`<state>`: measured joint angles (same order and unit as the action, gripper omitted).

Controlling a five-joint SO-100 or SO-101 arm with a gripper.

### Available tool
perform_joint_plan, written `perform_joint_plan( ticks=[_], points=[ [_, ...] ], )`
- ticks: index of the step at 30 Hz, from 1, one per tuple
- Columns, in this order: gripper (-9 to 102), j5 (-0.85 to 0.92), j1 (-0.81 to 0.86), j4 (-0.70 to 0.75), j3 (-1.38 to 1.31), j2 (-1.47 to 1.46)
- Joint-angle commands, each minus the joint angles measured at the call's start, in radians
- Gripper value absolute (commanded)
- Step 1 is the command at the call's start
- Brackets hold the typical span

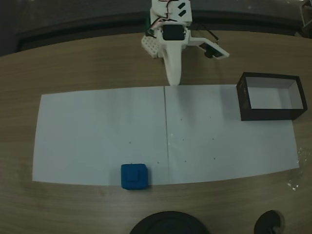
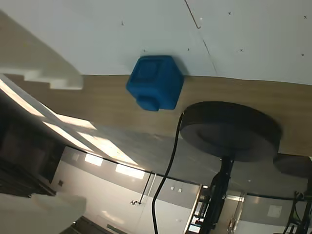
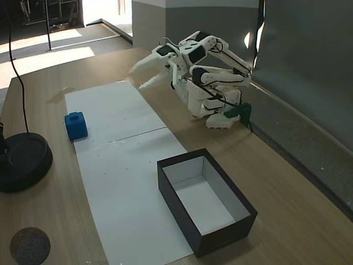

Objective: Grab a blue square and put it in the box.

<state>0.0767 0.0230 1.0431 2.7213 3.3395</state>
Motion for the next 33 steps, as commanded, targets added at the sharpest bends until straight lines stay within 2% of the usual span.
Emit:
perform_joint_plan(
  ticks=[1, 5, 8, 12, 17, 24, 33],
  points=[
    [26, 0.002, 0.026, -0.043, -0.147, -0.183],
    [27, -0.002, 0.120, -0.075, -0.420, -0.604],
    [27, 0.000, 0.164, -0.026, -0.692, -0.959],
    [27, 0.000, 0.189, 0.150, -1.109, -1.405],
    [28, -0.009, 0.181, 0.380, -1.591, -1.816],
    [32, -0.006, 0.184, 0.535, -2.029, -2.164],
    [32, -0.003, 0.190, 0.552, -2.197, -2.436]
  ],
)
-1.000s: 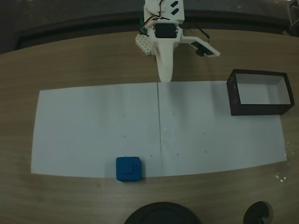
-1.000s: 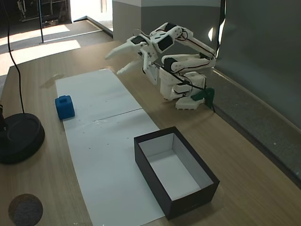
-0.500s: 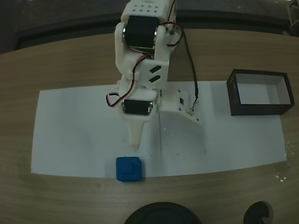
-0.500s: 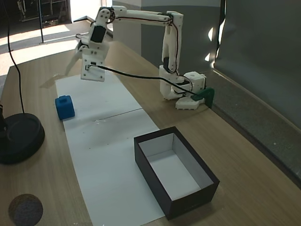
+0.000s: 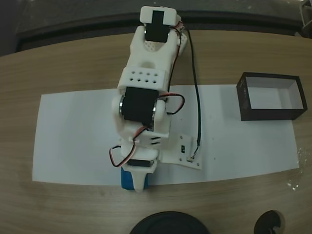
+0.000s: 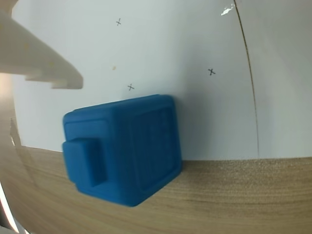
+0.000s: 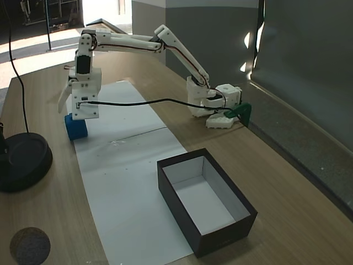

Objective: Grab a blue square and put it in the box.

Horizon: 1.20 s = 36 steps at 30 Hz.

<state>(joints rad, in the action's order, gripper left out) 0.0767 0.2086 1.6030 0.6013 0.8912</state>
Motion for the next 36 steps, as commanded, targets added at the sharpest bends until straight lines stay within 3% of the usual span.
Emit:
perform_joint_plan(
  ticks=[1, 10, 16, 22, 29, 36],
  points=[
    [32, -0.005, 0.005, -0.008, -0.091, -0.008],
    [31, 0.000, 0.046, -0.009, -0.216, -0.161],
    [12, 0.002, 0.066, -0.003, -0.284, -0.225],
    [11, -0.006, -0.006, 0.097, -0.357, -0.124],
    [11, 0.000, -0.242, 0.138, -0.288, 0.359],
    [11, 0.058, -0.775, 0.130, 0.063, 0.856]
  ],
)
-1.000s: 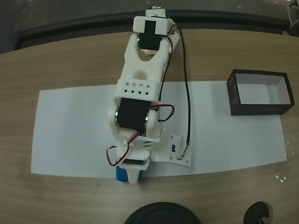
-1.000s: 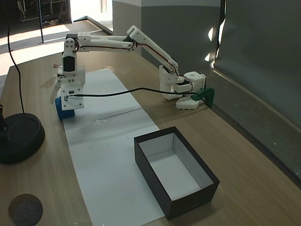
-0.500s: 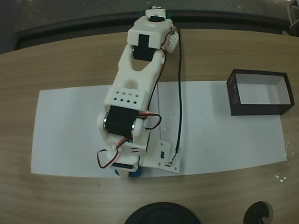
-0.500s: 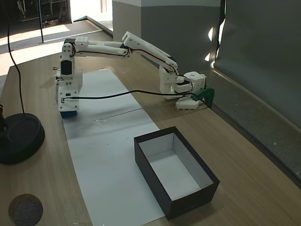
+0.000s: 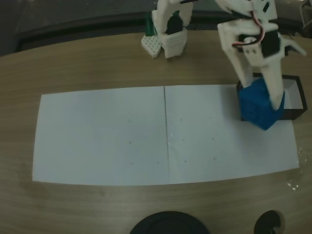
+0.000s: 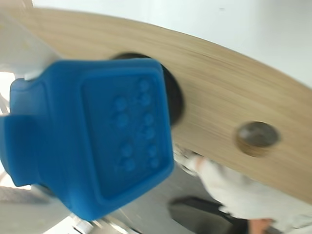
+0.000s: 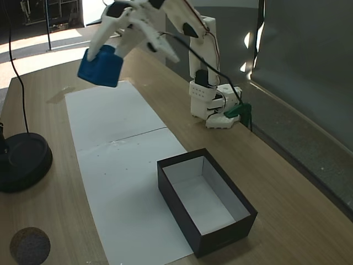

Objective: Grab a blue square and put it in the box.

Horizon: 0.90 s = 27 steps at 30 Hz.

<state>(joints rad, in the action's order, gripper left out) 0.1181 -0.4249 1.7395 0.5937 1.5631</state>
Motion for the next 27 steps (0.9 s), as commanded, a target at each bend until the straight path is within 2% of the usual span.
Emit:
perform_joint_plan(
  ticks=[1, 5, 8, 17, 27],
  points=[
    [11, 0.029, -0.221, -0.006, 0.132, 0.227],
    [11, 0.049, -0.479, -0.018, 0.341, 0.302],
    [11, 0.049, -0.569, -0.077, 0.443, 0.298],
    [11, 0.041, -0.584, -0.311, 0.620, 0.163],
    [11, 0.043, -0.584, -0.403, 0.621, -0.017]
  ],
)
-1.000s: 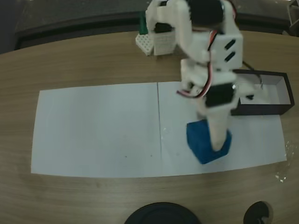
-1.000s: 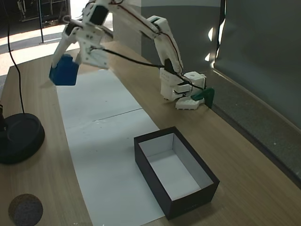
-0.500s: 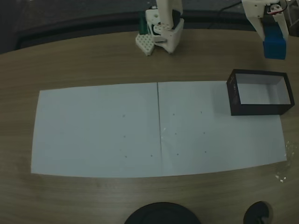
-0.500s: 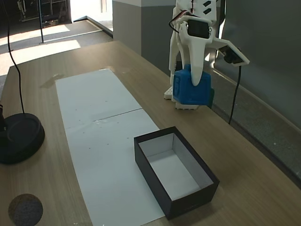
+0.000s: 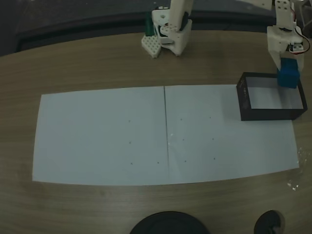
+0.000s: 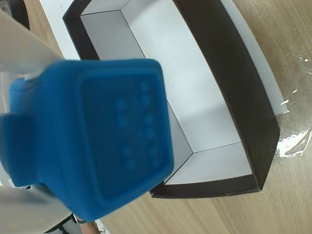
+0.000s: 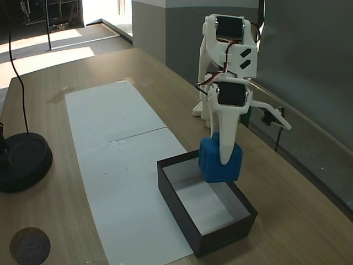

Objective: Grab a blue square and put it in the box.

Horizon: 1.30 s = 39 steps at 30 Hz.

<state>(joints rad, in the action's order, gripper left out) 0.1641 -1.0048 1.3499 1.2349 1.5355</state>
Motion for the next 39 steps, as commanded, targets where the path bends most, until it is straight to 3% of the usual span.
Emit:
perform_joint_plan(
  ticks=[1, 6, 12, 18, 22, 25, 31, 39],
  points=[
    [11, -0.005, -0.005, -0.014, -0.023, -0.003],
    [12, -0.006, -0.005, -0.014, -0.029, -0.020],
    [27, -0.031, -0.005, -0.003, -0.031, -0.017],
    [22, -0.038, -0.003, 0.014, -0.029, 0.095],
    [10, -0.038, 0.035, 0.081, -0.020, 0.264],
    [3, -0.038, 0.137, 0.143, -0.017, 0.434],
    [0, -0.091, 0.448, 0.255, 0.032, 0.882],
    [0, -0.126, 0.911, 0.169, 0.575, 1.549]
  ],
)
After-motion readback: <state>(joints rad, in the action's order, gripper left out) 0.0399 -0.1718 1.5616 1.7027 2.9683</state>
